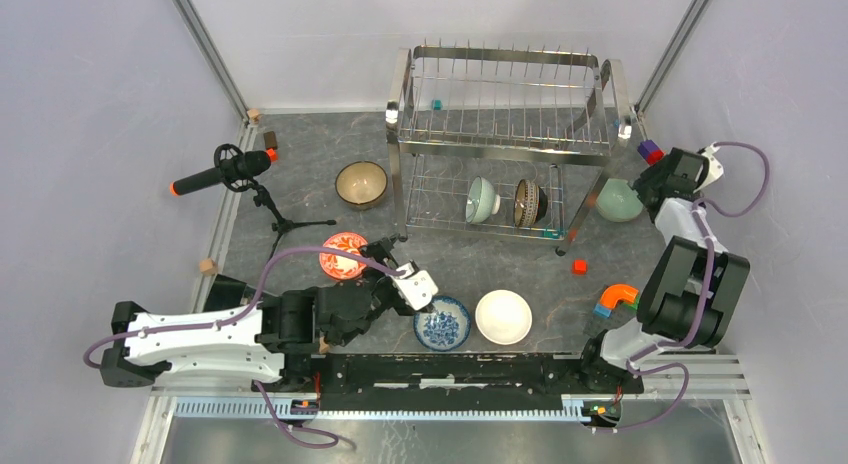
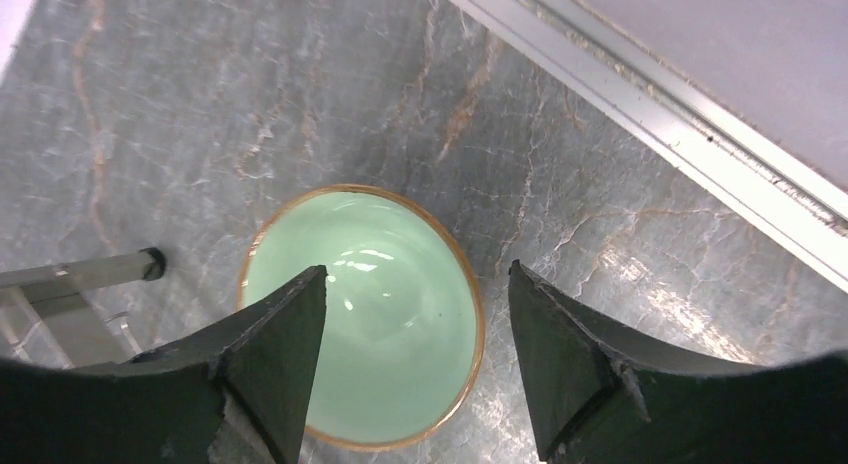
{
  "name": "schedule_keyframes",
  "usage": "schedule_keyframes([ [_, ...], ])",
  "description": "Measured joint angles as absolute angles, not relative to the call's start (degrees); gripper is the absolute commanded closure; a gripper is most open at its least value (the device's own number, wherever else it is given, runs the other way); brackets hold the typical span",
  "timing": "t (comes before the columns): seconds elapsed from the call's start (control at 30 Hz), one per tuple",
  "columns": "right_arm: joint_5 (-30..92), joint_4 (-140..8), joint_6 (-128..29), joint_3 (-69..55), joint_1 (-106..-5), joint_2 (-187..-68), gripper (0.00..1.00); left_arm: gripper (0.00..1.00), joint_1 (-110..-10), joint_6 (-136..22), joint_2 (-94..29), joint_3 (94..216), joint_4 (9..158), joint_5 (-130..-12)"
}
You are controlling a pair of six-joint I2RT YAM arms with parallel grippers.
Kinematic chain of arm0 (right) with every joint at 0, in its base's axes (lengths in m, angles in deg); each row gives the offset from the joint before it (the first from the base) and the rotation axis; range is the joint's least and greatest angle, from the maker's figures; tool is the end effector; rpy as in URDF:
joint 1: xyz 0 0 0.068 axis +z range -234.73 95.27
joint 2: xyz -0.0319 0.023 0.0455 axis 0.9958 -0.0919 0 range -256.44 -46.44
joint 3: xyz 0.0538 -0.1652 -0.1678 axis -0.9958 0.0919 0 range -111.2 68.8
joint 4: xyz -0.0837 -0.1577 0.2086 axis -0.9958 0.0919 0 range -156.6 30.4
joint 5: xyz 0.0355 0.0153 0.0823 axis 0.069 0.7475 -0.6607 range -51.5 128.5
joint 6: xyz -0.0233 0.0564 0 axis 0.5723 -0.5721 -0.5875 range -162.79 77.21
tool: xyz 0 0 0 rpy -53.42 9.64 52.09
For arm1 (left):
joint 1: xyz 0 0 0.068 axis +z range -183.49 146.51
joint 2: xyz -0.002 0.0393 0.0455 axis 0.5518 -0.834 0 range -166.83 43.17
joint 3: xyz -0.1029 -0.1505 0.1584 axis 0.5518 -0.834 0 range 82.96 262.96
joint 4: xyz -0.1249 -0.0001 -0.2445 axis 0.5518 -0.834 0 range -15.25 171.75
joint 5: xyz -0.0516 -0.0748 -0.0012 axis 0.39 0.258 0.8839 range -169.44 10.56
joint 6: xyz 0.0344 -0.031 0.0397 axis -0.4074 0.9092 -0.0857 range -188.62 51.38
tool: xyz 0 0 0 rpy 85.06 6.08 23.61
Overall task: Unload the bowls from the dish rack
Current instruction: Place the bowl at the center of the board, then adjust the bowl in the dish rack.
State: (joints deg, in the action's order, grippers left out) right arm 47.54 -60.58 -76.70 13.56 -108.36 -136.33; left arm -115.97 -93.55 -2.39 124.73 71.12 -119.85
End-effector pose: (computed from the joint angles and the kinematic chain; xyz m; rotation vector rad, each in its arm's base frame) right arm 0.3241 -0.1496 0.1696 1.1648 1.9499 -0.0854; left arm 0.0589 -0.2197 0.2944 1.0797 1.3930 -0.0860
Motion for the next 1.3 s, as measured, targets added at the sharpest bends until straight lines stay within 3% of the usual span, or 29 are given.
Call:
schedule_keyframes([
  [0.3,50.2,-54.8,-78.1,13.6,-101.9,-122.0,0.34,0.0,-116.0,-93.5,-0.9,124.7,71.6,-120.0],
  [0.6,60.4,-54.8,-83.7,36.3,-91.5,-86.7,0.36,0.0,-116.0,-93.6,-1.0,122.7,74.0,-121.4],
  [0.77,65.0,-50.4,-83.9,40.7,-85.3,-76.6,0.35,0.0,-116.0,-93.5,-2.9,122.1,74.7,-121.5],
  [1.1,58.1,-44.4,-80.3,48.9,-75.6,-63.6,0.36,0.0,-115.9,-83.8,-7.2,121.1,83.3,-120.0],
  [1.3,51.7,-43.1,-77.3,52.9,-72.3,-58.4,0.36,0.0,-113.2,-70.3,-23.9,127.6,85.6,-118.1],
])
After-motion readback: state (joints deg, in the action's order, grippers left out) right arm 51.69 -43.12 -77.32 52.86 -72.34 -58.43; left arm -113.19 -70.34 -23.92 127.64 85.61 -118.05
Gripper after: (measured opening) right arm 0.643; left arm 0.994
